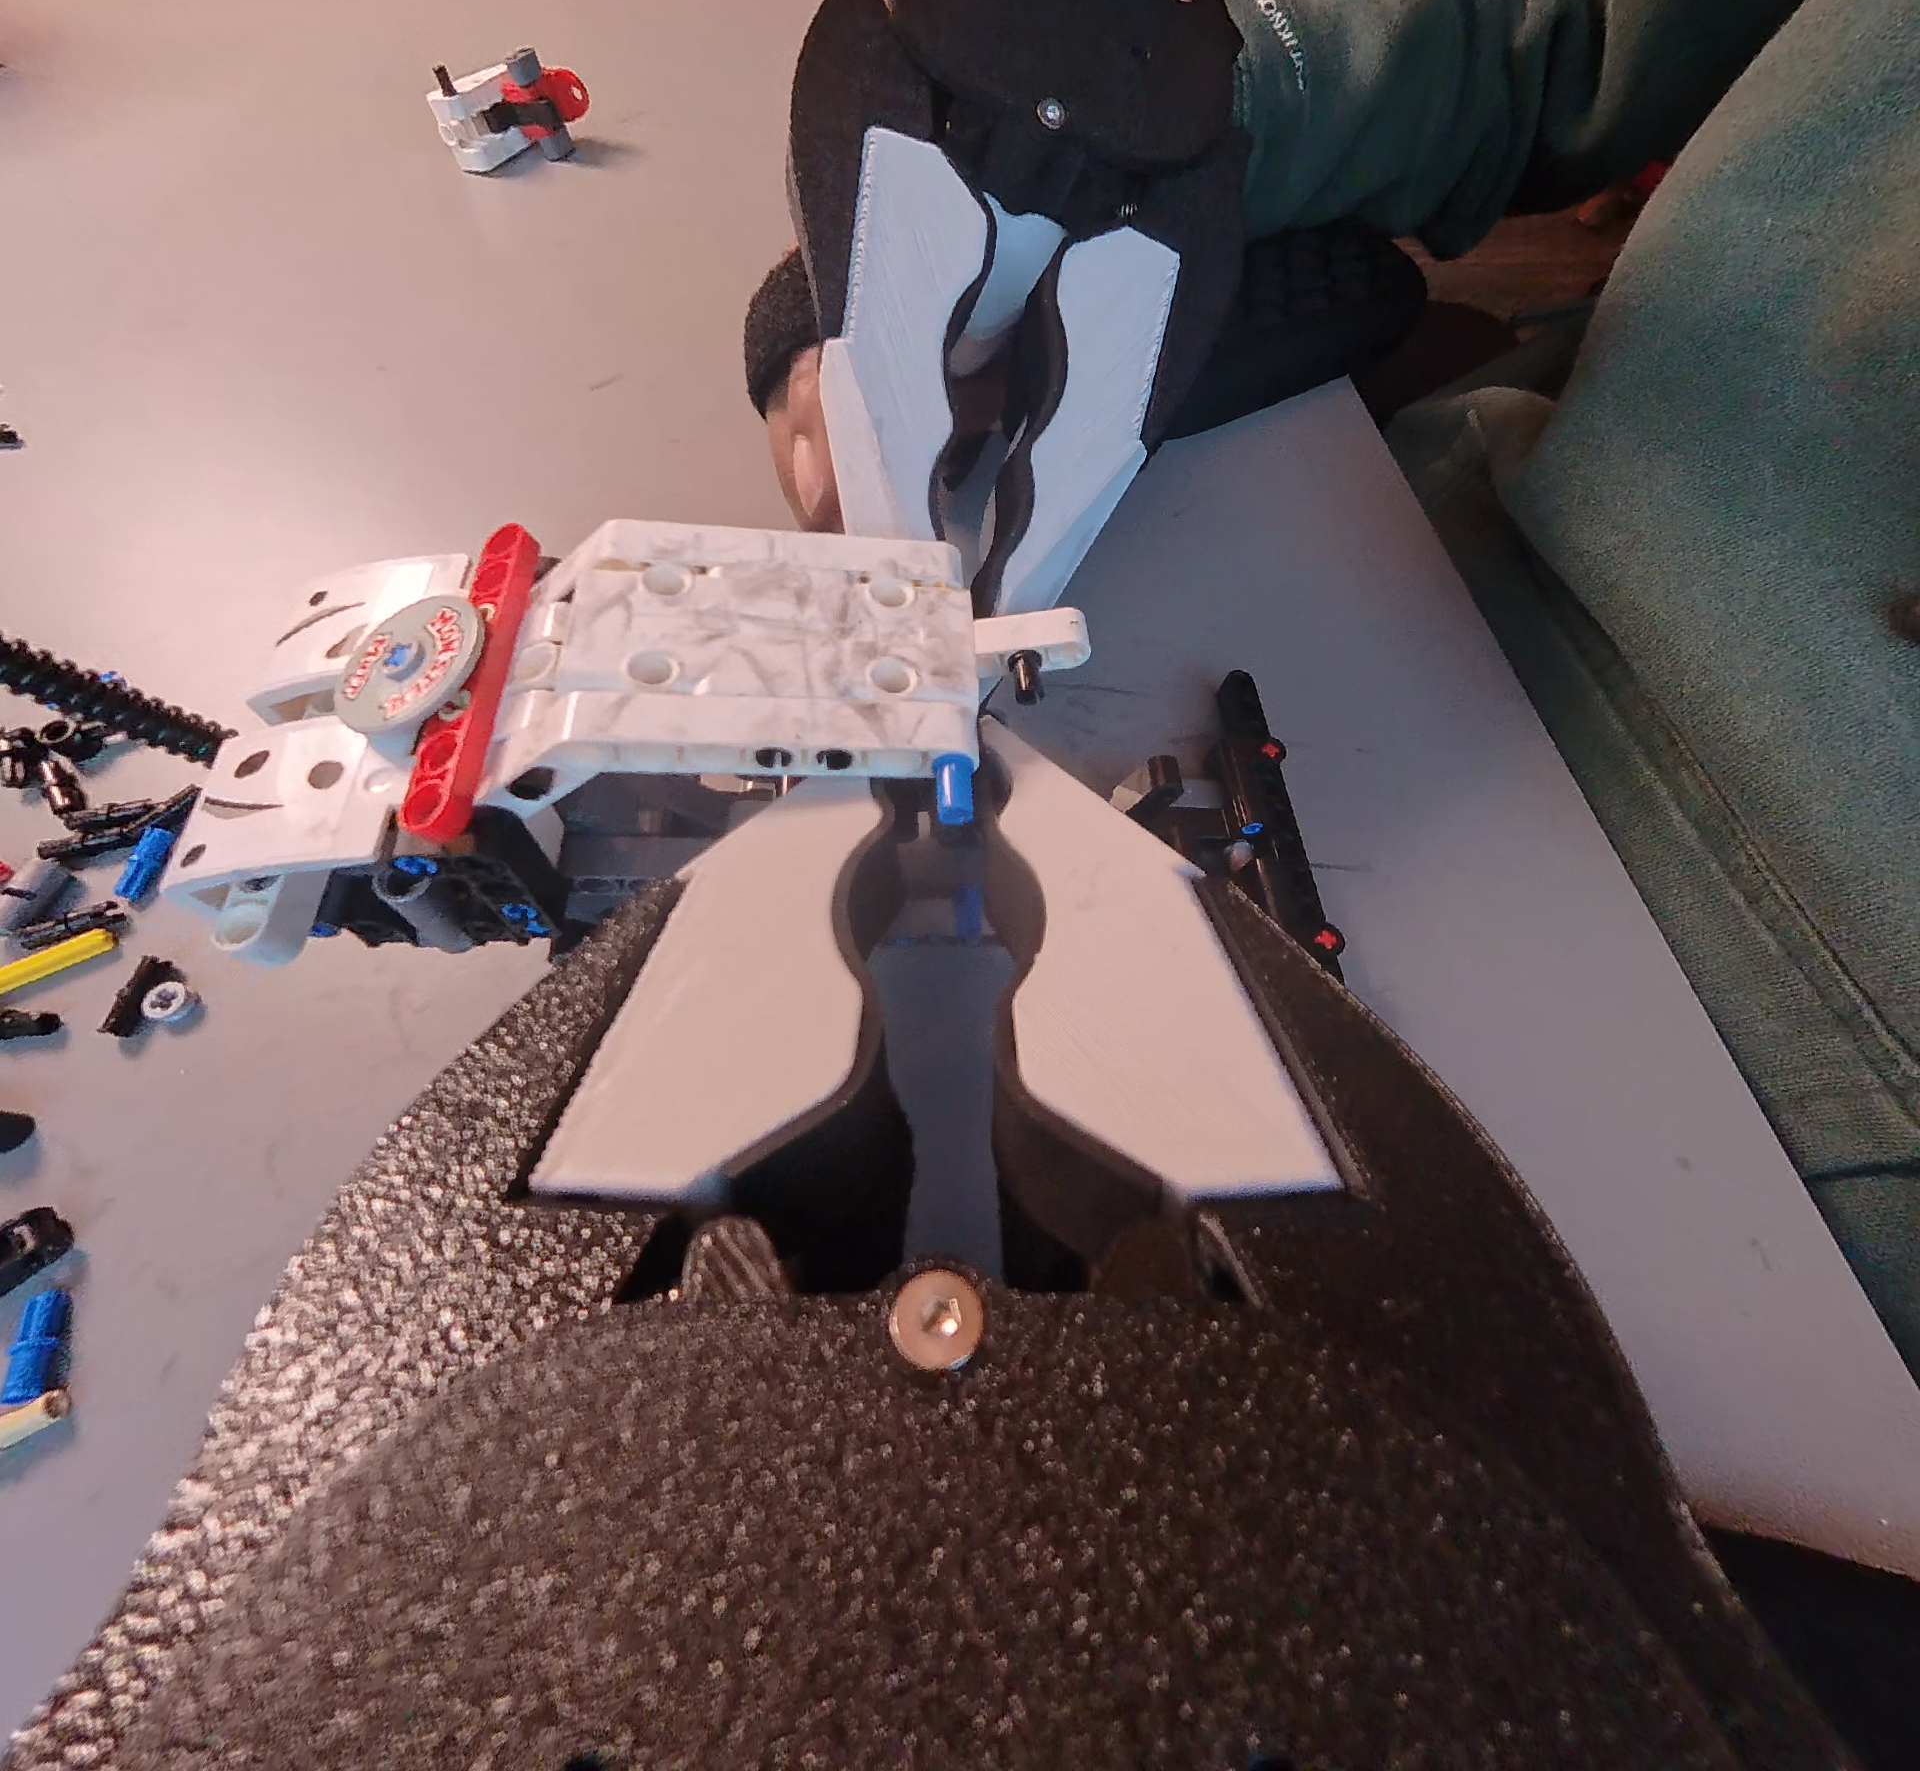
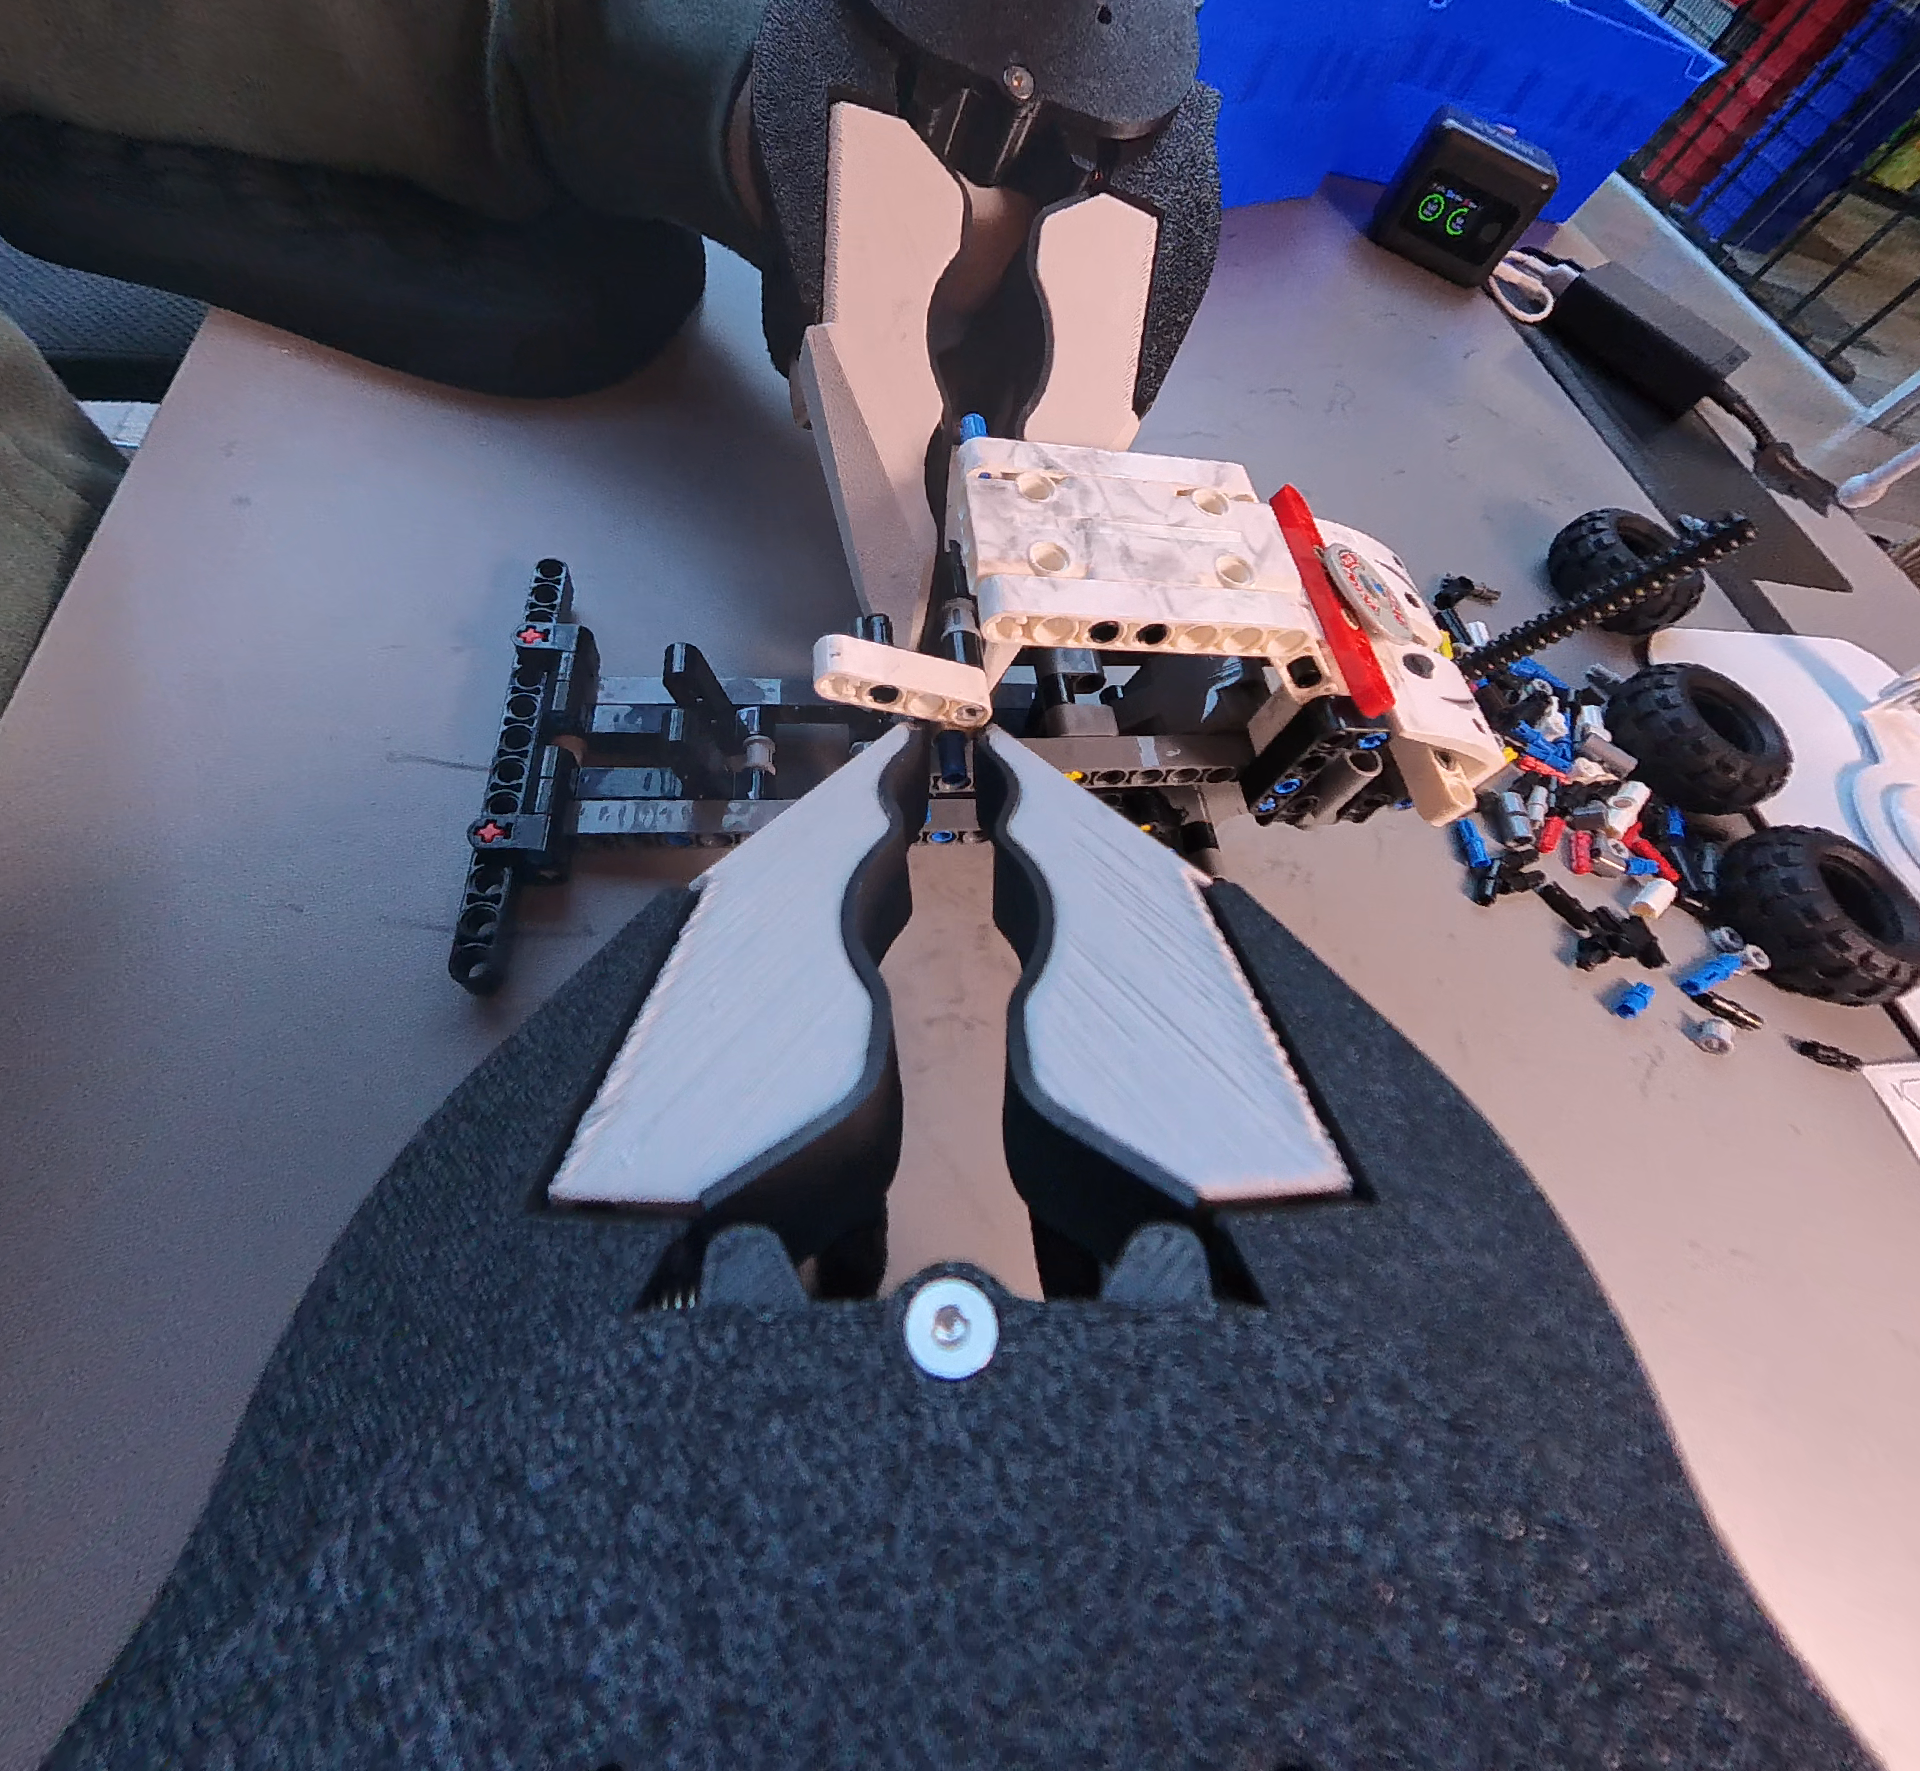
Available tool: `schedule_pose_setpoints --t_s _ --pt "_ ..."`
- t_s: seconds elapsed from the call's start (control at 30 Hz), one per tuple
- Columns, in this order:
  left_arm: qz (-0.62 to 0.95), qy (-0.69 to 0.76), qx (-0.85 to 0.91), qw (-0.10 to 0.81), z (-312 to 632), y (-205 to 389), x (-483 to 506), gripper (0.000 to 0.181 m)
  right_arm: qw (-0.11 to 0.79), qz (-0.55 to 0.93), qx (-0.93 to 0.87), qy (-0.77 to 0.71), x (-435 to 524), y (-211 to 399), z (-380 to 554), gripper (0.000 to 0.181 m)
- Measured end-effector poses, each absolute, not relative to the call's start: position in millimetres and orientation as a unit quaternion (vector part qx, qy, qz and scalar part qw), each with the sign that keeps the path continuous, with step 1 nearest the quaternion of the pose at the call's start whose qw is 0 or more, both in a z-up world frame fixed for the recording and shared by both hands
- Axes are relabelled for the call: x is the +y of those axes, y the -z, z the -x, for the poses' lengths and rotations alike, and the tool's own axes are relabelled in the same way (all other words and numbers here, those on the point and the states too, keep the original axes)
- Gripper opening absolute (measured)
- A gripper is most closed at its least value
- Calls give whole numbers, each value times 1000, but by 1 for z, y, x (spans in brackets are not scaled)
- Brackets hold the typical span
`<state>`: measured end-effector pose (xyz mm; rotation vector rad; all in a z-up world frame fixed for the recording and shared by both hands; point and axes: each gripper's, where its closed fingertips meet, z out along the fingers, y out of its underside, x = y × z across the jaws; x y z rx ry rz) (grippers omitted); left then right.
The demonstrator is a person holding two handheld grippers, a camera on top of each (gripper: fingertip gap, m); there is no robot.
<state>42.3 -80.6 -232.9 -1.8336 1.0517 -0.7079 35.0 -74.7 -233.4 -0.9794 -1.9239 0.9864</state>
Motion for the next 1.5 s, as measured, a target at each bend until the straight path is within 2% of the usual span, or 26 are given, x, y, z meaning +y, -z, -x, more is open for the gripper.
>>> schedule_pose_setpoints --t_s 0.2,0.43,0.73,0.9,1.0,1.1,1.5 --pt "748 262 410 451 -38 233 -73 10 368 412 -741 -382 -68 234 -32 6" --pt "758 239 395 460 -29 233 -66 24 374 410 -746 -368 -66 235 -33 5" --pt "771 190 382 472 -19 231 -54 28 367 431 -751 -340 -61 237 -38 3" --pt "776 165 388 469 -18 231 -46 37 361 439 -751 -335 -66 237 -43 4" --pt "782 129 385 473 -9 230 -34 27 326 419 -772 -350 -82 246 -49 0" --pt "787 140 376 469 -8 230 -32 31 367 408 -783 -292 -70 252 -46 12" --pt "802 142 346 466 7 231 -37 27 405 427 -744 -317 -55 234 -42 11"
